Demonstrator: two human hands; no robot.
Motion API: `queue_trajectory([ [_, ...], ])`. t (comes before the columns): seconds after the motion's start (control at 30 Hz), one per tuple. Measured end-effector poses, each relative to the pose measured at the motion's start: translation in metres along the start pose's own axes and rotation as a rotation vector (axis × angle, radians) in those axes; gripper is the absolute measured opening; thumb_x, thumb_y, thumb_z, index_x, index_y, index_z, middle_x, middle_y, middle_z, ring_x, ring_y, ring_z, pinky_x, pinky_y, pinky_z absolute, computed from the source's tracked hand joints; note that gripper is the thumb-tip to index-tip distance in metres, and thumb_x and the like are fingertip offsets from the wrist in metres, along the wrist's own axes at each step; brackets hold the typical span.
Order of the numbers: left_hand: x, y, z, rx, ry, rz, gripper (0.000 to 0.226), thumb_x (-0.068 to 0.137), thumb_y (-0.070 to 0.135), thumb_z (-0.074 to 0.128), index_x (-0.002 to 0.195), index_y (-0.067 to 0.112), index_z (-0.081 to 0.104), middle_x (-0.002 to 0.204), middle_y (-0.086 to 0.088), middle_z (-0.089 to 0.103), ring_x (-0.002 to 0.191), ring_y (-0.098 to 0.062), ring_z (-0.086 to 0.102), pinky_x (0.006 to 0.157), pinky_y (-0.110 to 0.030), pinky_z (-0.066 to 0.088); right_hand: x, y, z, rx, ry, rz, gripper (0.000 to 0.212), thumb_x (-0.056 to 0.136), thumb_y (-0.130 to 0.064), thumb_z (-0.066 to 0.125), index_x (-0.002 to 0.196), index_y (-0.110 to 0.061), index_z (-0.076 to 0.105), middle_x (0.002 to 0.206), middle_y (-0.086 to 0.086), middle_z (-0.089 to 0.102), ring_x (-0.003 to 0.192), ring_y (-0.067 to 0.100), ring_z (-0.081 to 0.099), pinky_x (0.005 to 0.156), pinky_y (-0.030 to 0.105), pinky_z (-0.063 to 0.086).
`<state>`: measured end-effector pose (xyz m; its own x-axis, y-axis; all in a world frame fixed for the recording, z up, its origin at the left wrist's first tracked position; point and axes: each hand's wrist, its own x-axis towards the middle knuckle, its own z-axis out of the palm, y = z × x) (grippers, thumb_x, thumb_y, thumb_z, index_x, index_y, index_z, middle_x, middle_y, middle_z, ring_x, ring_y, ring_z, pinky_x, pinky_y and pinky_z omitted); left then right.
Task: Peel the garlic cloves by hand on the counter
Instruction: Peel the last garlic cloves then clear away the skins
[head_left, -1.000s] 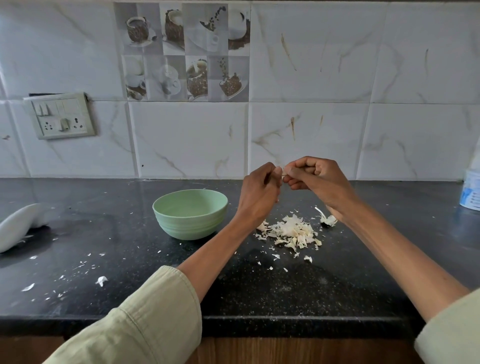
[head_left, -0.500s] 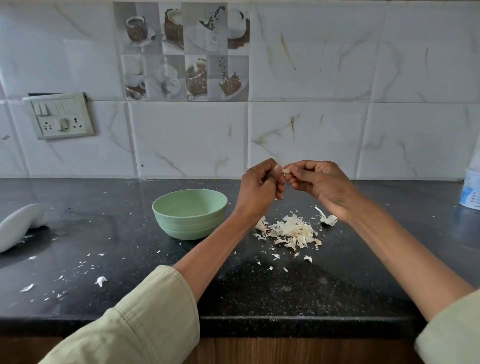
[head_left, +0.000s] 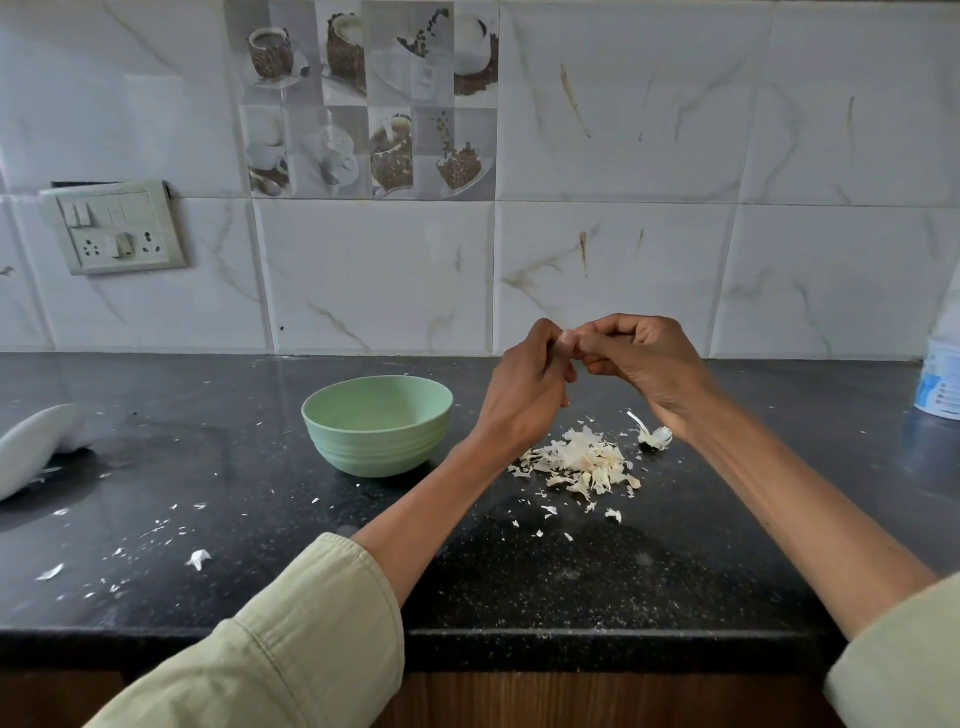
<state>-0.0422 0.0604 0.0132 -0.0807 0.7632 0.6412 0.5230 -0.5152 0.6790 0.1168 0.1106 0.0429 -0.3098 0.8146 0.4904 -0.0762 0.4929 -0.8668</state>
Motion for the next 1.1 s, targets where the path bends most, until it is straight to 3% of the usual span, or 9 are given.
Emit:
queue_trajectory([
  [0.2, 0.005, 0.001, -0.009, -0.076, 0.063, 0.019, 0.027, 0.110, 0.015, 0.046, 0.088, 0.005, 0.059, 0.074, -0.013, 0.065, 0.062, -0.017, 0.056, 0.064, -0.046, 0.054, 0.000, -0.004, -0.003, 0.054, -0.114, 0.025, 0.027, 0.089, -0.013, 0.082, 0.110, 0.001, 0.076, 0.104, 0.019, 0.078, 0.096, 0.021, 0.074, 0.080, 0.022, 0.058],
  [0.37, 0.009, -0.004, -0.012, -0.181, 0.059, -0.038, 0.032, 0.110, 0.018, 0.050, 0.086, 0.003, 0.063, 0.070, -0.011, 0.061, 0.067, -0.020, 0.050, 0.066, -0.036, 0.041, 0.000, -0.003, -0.005, 0.152, -0.153, 0.041, 0.029, 0.091, -0.011, 0.077, 0.114, 0.006, 0.074, 0.100, 0.016, 0.077, 0.094, 0.020, 0.070, 0.081, 0.022, 0.060],
  [0.57, 0.008, -0.003, -0.011, -0.289, 0.001, -0.072, 0.035, 0.112, 0.024, 0.049, 0.080, 0.016, 0.062, 0.076, -0.013, 0.059, 0.072, -0.021, 0.046, 0.072, -0.036, 0.036, 0.002, -0.002, -0.006, 0.197, -0.182, 0.082, 0.027, 0.091, -0.010, 0.074, 0.113, 0.005, 0.074, 0.098, 0.014, 0.077, 0.090, 0.017, 0.071, 0.081, 0.021, 0.060],
  [0.83, 0.006, -0.002, -0.012, -0.233, 0.019, -0.059, 0.035, 0.112, 0.018, 0.047, 0.085, 0.001, 0.061, 0.068, -0.007, 0.055, 0.067, -0.018, 0.044, 0.065, -0.031, 0.036, 0.004, 0.000, -0.006, 0.160, -0.172, 0.089, 0.028, 0.096, -0.005, 0.071, 0.121, 0.009, 0.071, 0.109, 0.023, 0.074, 0.095, 0.018, 0.071, 0.082, 0.022, 0.059],
  [0.97, 0.007, -0.002, -0.011, -0.119, 0.050, -0.046, 0.027, 0.108, 0.007, 0.048, 0.087, 0.003, 0.065, 0.066, -0.004, 0.058, 0.059, -0.012, 0.045, 0.056, -0.027, 0.038, 0.003, 0.001, -0.005, 0.139, -0.125, 0.062, 0.029, 0.091, -0.010, 0.075, 0.116, 0.005, 0.074, 0.103, 0.018, 0.076, 0.092, 0.017, 0.071, 0.081, 0.022, 0.060],
  [1.1, 0.008, -0.007, -0.008, -0.024, 0.072, -0.050, 0.023, 0.110, 0.018, 0.049, 0.095, 0.014, 0.066, 0.086, 0.005, 0.071, 0.068, -0.012, 0.062, 0.072, -0.042, 0.057, 0.004, 0.000, -0.006, 0.076, -0.068, 0.055, 0.022, 0.094, -0.012, 0.077, 0.111, 0.002, 0.077, 0.096, 0.014, 0.078, 0.085, 0.014, 0.071, 0.080, 0.021, 0.061],
])
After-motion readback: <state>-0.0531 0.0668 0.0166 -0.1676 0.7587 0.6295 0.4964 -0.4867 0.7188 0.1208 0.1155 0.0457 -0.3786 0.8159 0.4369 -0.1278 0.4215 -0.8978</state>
